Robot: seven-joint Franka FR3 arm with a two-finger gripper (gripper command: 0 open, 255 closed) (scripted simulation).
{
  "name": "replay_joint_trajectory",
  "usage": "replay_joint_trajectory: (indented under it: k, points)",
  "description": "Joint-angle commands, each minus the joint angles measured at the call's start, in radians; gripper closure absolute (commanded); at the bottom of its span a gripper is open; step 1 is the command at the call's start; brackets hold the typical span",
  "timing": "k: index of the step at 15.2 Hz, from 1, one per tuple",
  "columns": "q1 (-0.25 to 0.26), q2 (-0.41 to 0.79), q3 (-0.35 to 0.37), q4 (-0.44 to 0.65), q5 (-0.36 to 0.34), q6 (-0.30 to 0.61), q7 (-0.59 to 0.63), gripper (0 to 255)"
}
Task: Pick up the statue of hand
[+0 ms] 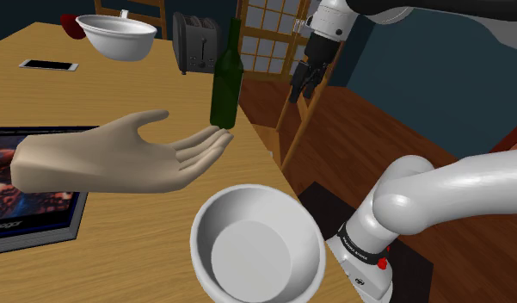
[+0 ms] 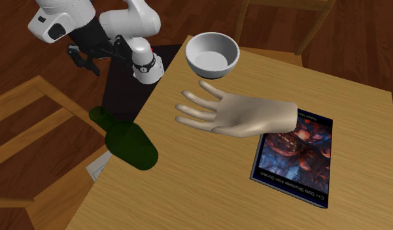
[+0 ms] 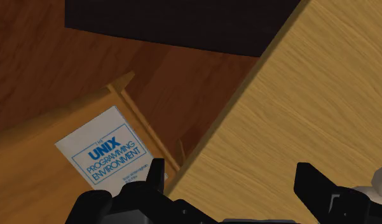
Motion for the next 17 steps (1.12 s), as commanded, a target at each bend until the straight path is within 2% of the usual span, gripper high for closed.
replay_joint_trajectory:
  k: [1, 9, 13, 17]
  points:
    - [0.0, 0.0, 0.0, 0.0, 0.0, 0.0, 0.0, 0]
    - [0.005, -0.001, 0.221, -0.046, 0.154, 0.116, 0.398, 0]
    - [-0.005, 0.054, 0.337, -0.019, 0.212, 0.188, 0.596, 0]
    - [-0.034, 0.14, 0.456, 0.04, 0.242, 0.261, 0.795, 0]
